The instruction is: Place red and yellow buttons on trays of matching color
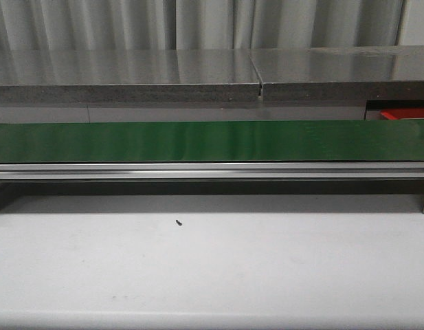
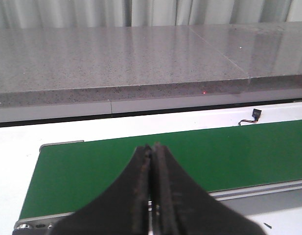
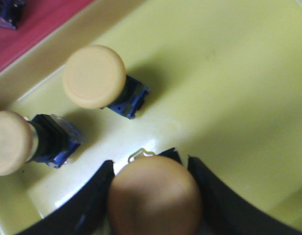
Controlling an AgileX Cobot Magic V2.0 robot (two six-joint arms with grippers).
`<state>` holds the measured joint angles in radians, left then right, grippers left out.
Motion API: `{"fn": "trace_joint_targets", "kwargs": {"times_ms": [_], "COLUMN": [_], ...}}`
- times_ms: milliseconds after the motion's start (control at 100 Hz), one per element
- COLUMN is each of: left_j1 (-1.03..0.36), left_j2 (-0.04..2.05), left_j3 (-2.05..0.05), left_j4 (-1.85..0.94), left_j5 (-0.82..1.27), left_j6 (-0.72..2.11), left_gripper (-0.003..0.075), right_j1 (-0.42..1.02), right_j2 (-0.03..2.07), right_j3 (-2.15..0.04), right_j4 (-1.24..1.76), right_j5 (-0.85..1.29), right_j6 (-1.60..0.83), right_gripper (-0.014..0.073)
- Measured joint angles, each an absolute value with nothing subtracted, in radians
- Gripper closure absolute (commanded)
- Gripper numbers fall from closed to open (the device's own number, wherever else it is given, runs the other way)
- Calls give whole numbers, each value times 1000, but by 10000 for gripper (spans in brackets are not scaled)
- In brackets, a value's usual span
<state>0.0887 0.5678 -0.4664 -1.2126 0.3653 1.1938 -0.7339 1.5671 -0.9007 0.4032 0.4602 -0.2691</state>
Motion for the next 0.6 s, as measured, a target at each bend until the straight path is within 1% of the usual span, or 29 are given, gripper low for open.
{"fn": "trace_joint_targets", "kwargs": {"times_ms": [270, 330, 360, 430, 550, 600], "left_j1": [89, 89, 89, 89, 89, 89], "left_j2": [568, 568, 568, 568, 568, 568], "left_j3": [-466, -466, -466, -466, -466, -466], "left_j4": [-1213, -1213, -1213, -1213, -1213, -1213], "left_j5": [365, 365, 365, 365, 365, 365], "left_j6": [1194, 1194, 1194, 1194, 1194, 1194], "left_gripper": [739, 739, 739, 739, 739, 739], "right_j1": [-734, -734, -734, -734, -734, -732], "right_j2": [1656, 1658, 1658, 1660, 1664, 1664], "right_j3": [-901, -901, -901, -903, -925, -943], "right_j4": [416, 418, 418, 419, 419, 420], "right_j5": [445, 442, 441, 441, 467, 488], "right_j6": [-269, -269, -272, -274, -276, -276], "right_gripper": [491, 466, 440, 338, 107, 45]}}
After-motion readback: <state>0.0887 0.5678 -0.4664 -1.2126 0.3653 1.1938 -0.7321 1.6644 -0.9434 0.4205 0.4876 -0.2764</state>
